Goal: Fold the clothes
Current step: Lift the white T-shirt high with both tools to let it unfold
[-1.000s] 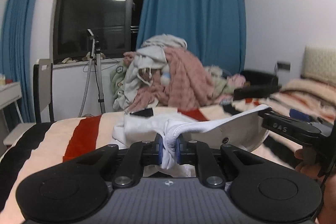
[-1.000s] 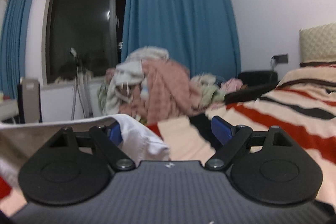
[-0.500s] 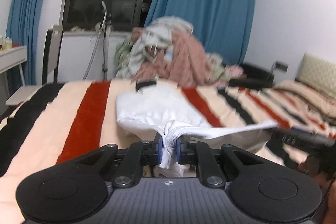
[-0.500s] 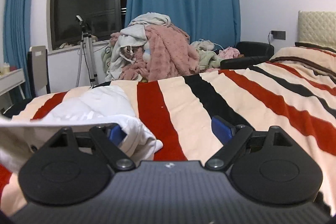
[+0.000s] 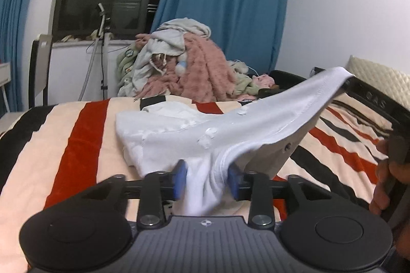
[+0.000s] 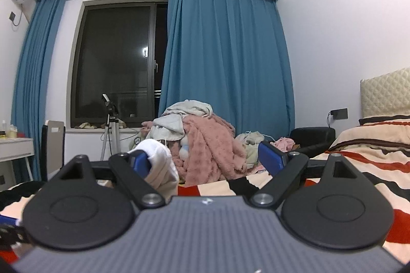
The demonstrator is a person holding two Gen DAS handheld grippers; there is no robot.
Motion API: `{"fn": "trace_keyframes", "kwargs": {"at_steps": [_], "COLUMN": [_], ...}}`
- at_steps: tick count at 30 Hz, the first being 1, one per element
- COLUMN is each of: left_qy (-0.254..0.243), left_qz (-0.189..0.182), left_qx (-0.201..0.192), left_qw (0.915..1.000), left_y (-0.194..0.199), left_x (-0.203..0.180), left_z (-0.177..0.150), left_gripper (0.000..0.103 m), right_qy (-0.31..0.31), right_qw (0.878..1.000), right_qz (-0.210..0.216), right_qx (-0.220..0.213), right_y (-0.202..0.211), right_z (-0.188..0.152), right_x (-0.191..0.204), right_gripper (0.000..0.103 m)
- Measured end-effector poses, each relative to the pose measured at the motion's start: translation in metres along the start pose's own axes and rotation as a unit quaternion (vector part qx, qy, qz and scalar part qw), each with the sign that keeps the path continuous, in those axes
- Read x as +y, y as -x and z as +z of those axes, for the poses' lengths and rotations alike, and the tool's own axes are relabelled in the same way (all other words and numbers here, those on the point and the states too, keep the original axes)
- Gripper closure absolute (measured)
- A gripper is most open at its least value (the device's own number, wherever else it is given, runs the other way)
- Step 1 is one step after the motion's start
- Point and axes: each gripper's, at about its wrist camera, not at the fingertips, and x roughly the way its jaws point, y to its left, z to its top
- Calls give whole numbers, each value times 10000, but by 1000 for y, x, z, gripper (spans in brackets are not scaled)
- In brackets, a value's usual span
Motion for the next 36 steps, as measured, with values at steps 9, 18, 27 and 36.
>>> {"fn": "trace_keyframes", "kwargs": {"at_steps": [9, 18, 27, 36], "left_qy": [-767, 1011, 916, 625], "left_qz": [270, 1028, 1797, 2443], "left_qx": [122, 323, -520, 845], "left_qw": [9966, 9890, 9781, 9640], "left_y": [-25, -31, 19, -39], "left_x": [-34, 20, 30, 29], "left_z": [-15, -7, 7, -18], "left_gripper": [36, 24, 20, 16], "right_qy": [158, 159, 9, 247], "right_qw": [9995, 9999, 9938, 9913], "right_qz": [286, 10, -416, -615], "right_qx": [43, 46, 1033, 1138], "right_y": [8, 8, -27, -38], "right_z": [-1, -3, -23, -41], "right_x": [15, 14, 3, 12], "right_gripper": [17, 17, 17, 17]}}
